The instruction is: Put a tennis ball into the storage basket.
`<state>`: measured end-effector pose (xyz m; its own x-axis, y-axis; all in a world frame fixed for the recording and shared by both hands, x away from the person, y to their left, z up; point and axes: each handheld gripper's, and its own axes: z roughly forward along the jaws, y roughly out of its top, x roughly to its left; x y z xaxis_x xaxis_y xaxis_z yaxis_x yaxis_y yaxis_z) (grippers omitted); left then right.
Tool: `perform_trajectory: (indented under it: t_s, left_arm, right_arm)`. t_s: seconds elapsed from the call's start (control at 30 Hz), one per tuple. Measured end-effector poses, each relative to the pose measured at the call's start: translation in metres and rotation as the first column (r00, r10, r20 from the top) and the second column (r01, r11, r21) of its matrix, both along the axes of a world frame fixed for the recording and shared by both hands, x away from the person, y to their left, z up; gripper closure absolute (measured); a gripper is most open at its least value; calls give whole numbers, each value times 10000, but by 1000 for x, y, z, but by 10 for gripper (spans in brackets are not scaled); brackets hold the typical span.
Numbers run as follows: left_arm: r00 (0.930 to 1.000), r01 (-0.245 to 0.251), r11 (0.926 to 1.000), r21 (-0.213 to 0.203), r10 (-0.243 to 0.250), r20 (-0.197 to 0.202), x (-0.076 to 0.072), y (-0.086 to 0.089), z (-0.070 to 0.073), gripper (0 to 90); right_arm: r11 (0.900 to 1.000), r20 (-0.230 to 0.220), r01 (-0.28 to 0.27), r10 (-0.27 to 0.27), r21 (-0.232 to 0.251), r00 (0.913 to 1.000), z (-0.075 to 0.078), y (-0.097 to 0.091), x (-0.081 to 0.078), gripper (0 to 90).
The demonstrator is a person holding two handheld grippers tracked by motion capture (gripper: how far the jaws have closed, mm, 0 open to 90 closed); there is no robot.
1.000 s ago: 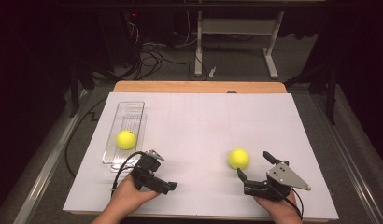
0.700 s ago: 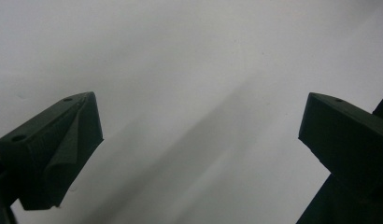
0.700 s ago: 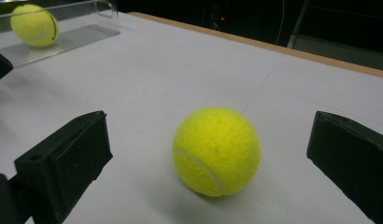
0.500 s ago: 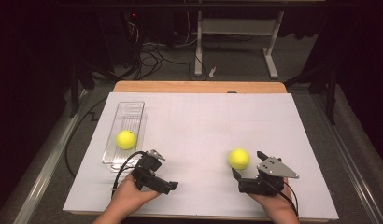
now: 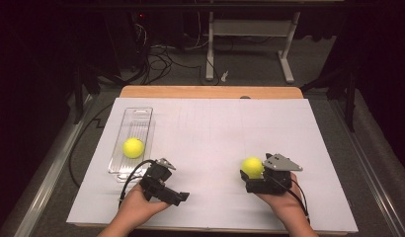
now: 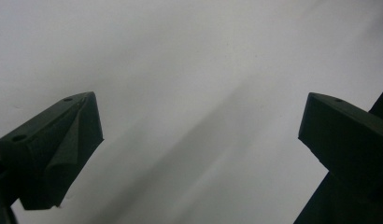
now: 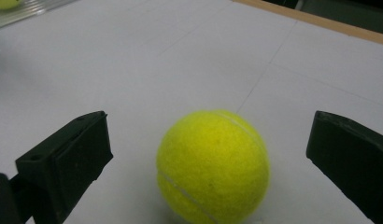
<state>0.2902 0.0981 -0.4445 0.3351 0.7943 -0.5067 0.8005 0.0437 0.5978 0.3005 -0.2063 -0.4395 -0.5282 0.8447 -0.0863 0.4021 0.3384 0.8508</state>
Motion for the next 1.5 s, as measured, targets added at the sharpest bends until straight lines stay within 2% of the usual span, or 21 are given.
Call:
perform_trajectory:
  t_s: [0.3,0.57,0.73,0.87,1.07,1.2,1.33,1.5]
  left_arm:
    - [10000,0,10000,-59,0,-19,0,0,1,10]
    - [10000,3,10000,-70,-3,-8,0,1,1,10]
    - [10000,8,10000,-38,-8,15,0,1,2,10]
    - [10000,14,10000,11,-14,27,0,1,1,10]
    - [10000,22,10000,28,-22,20,1,1,1,10]
    - [10000,37,10000,45,-37,16,1,0,0,10]
    - [10000,28,10000,52,-28,25,0,1,0,10]
    - [10000,43,10000,50,-43,13,0,1,1,10]
  right_arm:
    - [9992,-819,301,-321,-260,9961,-12,4,15,79]
    - [9987,-1298,480,-452,188,9905,-21,-2,17,175]
    - [9990,-1574,282,-222,359,9873,-27,-4,16,261]
    - [9988,-1583,243,-173,422,9872,-28,-5,16,271]
    - [9996,-1430,119,-81,261,9897,-28,-5,15,275]
    - [9987,-1364,72,-3,498,9907,-28,-7,14,276]
    - [9963,-1022,60,28,860,9948,-21,-9,11,277]
    - [9957,-844,17,61,927,9964,-18,-10,8,277]
